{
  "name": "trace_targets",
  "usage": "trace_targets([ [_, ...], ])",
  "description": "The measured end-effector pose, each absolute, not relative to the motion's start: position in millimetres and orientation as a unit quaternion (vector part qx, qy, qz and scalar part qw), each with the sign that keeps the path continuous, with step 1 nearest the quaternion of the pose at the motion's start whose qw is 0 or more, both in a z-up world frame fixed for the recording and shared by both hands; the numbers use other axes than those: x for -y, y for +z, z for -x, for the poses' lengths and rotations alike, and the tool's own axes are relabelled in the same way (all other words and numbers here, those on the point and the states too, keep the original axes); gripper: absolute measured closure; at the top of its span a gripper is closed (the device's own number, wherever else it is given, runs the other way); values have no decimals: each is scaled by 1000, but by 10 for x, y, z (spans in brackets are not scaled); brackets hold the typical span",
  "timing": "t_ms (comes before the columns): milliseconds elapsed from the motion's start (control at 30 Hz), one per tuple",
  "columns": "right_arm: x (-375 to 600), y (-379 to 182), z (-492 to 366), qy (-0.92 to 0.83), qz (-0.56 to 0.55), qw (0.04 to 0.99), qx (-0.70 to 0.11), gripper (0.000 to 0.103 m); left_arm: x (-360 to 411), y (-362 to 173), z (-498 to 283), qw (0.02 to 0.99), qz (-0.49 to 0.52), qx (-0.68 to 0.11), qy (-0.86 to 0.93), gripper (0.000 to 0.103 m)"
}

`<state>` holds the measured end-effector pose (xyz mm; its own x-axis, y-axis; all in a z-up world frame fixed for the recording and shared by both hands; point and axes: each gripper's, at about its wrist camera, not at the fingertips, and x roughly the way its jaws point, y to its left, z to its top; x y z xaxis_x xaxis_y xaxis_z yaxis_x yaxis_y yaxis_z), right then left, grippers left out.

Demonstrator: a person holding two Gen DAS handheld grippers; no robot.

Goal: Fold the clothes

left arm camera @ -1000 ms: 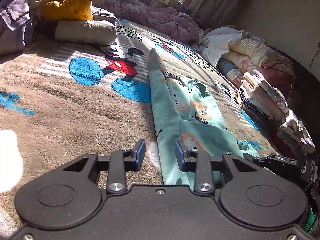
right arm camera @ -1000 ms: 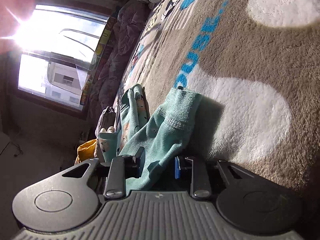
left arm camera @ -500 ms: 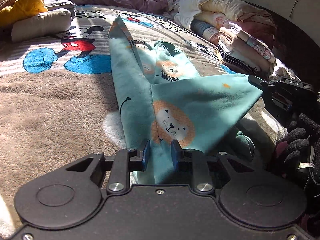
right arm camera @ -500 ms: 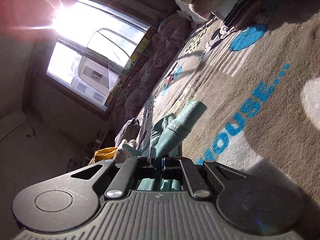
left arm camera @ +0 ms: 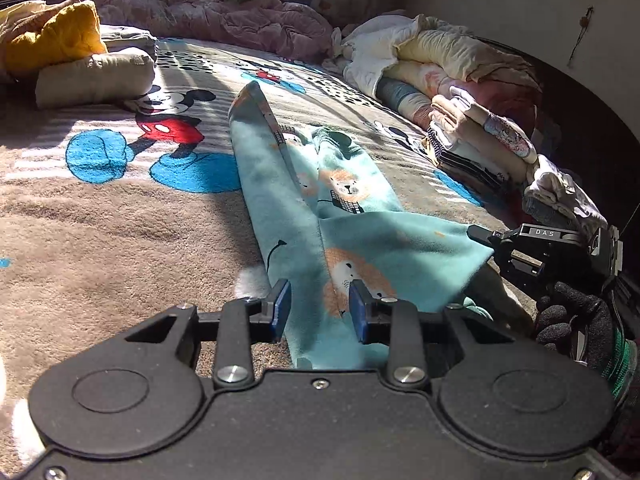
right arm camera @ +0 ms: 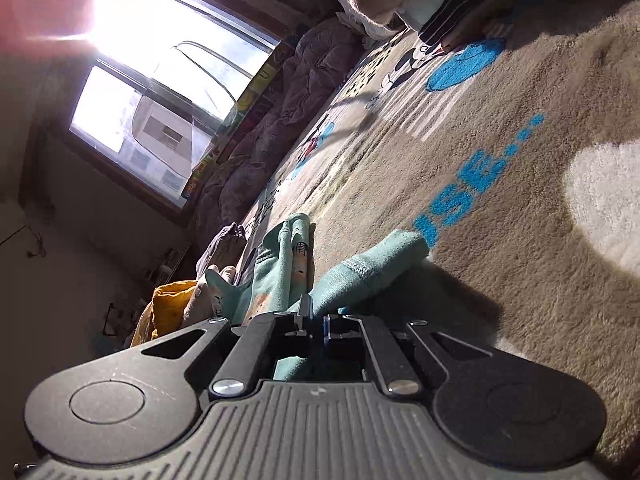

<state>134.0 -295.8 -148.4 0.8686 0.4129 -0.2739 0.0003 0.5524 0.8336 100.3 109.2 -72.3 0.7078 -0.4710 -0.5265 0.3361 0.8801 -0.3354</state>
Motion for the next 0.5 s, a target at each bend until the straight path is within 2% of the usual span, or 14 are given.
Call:
trace_targets([
  [200,2928,-1532,-1376,118,-464,845,-236,96,-957,-560,-1372,944,53,-274,-179,74],
  [500,2844,-1529,-1376,116,-430,858,-255,93,-691,-556,-2349,949,-1,-264,-172,74],
])
